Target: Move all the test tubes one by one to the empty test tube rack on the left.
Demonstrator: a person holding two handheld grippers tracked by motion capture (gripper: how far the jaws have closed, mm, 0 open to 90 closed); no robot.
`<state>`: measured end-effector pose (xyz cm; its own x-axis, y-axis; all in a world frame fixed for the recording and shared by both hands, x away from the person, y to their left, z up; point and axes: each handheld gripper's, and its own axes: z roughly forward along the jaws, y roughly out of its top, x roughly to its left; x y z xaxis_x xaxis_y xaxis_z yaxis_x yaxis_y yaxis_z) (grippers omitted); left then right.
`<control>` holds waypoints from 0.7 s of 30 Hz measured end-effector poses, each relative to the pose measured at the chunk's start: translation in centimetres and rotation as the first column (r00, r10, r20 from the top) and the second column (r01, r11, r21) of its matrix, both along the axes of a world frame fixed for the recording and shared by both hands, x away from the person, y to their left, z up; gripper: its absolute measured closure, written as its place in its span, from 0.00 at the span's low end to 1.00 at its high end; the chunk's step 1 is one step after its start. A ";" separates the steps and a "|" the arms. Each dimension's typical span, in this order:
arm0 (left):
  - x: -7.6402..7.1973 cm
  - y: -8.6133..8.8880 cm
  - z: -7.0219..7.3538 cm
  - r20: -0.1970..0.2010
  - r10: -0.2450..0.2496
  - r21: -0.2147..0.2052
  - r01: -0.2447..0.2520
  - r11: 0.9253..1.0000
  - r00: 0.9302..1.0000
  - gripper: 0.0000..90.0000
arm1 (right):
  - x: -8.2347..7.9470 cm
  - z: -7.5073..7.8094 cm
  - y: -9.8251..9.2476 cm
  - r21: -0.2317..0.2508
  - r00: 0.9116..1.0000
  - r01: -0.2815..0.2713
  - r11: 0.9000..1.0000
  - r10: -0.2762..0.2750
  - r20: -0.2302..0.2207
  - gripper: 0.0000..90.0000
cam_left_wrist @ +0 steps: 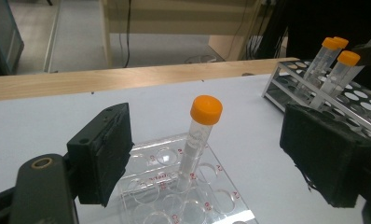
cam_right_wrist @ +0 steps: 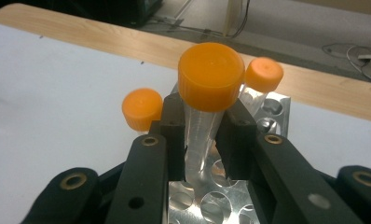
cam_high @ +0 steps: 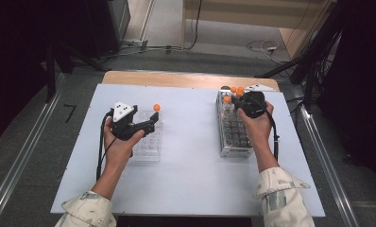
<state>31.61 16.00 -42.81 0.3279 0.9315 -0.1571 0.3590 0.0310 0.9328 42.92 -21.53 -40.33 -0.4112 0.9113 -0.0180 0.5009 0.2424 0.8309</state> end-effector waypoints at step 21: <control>-0.2 -0.3 0.4 0.005 -0.014 -0.018 0.014 1.000 1.000 0.19 | -5.2 3.2 0.6 0.042 0.990 -0.125 0.991 0.122 0.072 0.80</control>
<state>31.42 15.73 -42.41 0.3421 0.9239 -0.1717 0.3547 0.0423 0.9340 37.76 -20.94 -37.15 -0.5199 0.8542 -0.0092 0.4103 0.2592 0.8743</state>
